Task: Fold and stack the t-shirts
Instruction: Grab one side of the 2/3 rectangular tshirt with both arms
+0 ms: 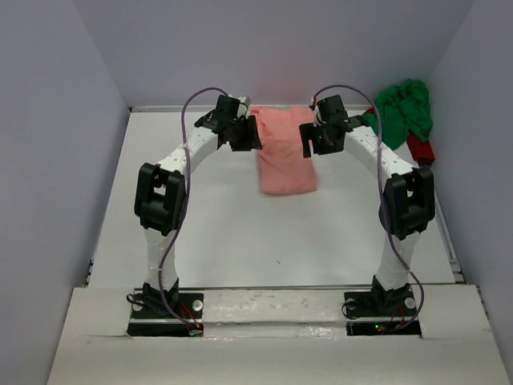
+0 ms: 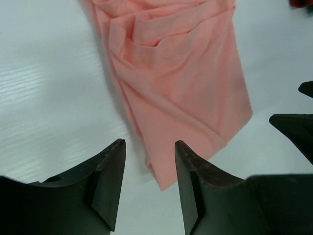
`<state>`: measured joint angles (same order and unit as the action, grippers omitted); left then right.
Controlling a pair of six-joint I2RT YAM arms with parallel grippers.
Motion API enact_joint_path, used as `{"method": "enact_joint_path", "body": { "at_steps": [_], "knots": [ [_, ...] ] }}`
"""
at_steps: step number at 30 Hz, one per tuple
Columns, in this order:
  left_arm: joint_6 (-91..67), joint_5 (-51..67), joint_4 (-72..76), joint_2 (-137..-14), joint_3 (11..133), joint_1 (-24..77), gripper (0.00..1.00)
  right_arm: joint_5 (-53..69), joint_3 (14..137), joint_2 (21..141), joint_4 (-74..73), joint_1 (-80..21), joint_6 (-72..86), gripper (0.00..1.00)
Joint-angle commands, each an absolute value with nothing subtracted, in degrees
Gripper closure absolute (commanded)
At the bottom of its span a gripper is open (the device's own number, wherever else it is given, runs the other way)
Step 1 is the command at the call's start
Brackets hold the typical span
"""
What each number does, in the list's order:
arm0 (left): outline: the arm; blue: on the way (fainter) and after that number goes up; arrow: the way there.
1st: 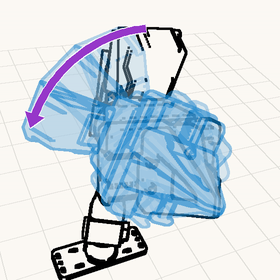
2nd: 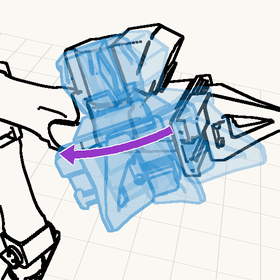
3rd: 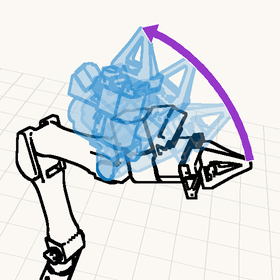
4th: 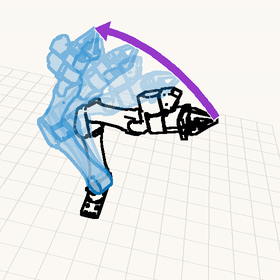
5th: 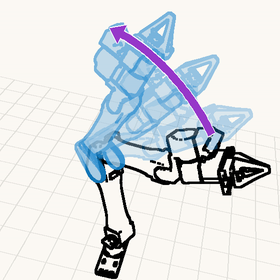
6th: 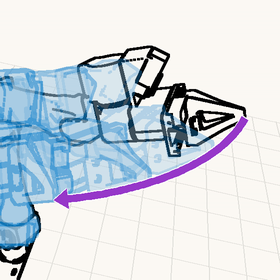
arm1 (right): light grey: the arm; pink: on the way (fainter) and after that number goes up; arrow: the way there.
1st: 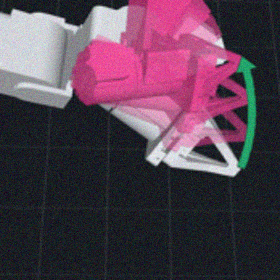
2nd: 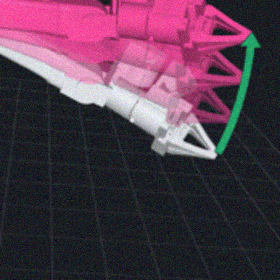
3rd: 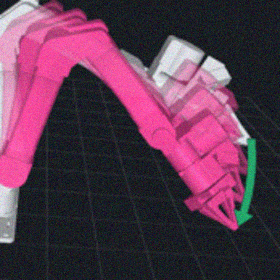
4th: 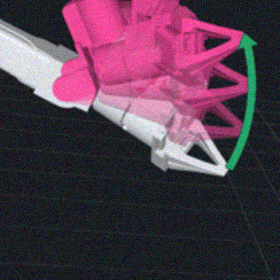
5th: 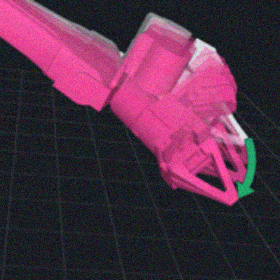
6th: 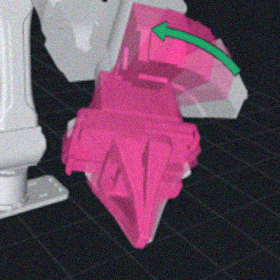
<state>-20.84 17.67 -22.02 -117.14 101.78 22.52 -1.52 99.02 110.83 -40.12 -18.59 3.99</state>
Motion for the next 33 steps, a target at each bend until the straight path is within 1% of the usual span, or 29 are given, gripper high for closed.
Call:
{"method": "enact_joint_path", "body": {
  "at_steps": [1,6,11,18,26,33],
  "knots": [
    [-20.2,24.6,-19.3,-115.5,96.9,19.0,0.45,6.7,93.4,109.3,-36.2,-15.7,7.0,0.21],
    [-20.3,28.8,-16.0,-117.2,96.3,18.2,0.45,11.5,90.5,110.5,-32.3,-12.2,7.8,0.21],
    [-20.3,31.1,-15.7,-121.8,100.4,17.6,0.45,14.8,95.2,115.1,-32.6,-10.5,7.5,0.21],
    [-21.5,35.3,-14.8,-130.0,107.0,17.6,0.45,19.9,107.3,124.1,-36.2,-9.1,6.4,0.22],
    [-22.6,36.7,-13.4,-133.9,109.8,17.6,0.45,20.4,111.3,129.1,-37.4,-9.1,5.5,0.22],
    [-23.8,38.0,-12.4,-135.9,111.5,17.7,0.45,23.2,113.5,132.6,-37.3,-9.1,6.7,0.22]
  ]
}}
